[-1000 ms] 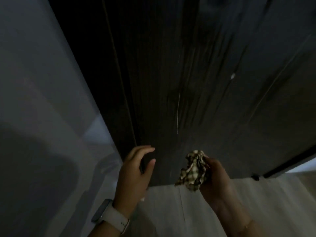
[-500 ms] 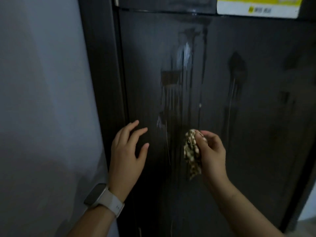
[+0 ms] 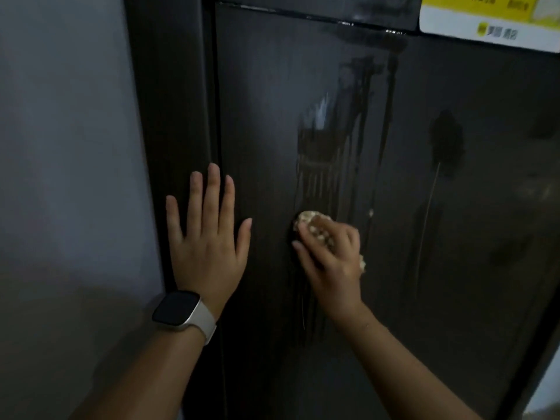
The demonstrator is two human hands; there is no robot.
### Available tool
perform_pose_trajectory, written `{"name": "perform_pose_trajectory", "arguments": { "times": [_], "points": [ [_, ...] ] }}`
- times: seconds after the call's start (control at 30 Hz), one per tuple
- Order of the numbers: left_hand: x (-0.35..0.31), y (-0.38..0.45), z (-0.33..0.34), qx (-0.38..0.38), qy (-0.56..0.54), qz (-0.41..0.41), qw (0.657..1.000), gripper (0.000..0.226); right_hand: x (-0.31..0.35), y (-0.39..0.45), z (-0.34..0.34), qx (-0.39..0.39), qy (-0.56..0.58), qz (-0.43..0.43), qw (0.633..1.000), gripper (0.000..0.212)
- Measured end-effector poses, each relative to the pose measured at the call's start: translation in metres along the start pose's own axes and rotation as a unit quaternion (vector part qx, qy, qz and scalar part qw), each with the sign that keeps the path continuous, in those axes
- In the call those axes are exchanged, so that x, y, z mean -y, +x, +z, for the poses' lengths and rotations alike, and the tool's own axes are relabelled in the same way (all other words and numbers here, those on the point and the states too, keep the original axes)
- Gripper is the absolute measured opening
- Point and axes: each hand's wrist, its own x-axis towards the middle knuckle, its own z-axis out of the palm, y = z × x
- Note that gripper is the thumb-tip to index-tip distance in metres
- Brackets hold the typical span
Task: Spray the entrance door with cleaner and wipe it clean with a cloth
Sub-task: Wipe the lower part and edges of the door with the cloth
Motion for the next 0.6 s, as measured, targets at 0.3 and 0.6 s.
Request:
{"name": "perform_pose_trajectory", "arguments": {
  "times": [0.3,0.6],
  "points": [
    [-0.001,-0.001,-0.001,-0.020,0.012,0.014,1.000,0.062,-0.009,-0.099,-0.009,0.134,-0.002,-0.065,0.989,0.036],
    [-0.001,-0.002,0.002,-0.033,0.006,0.020,0.999,0.063,-0.002,-0.021,0.008,0.013,0.007,-0.036,0.999,0.031]
  ]
}}
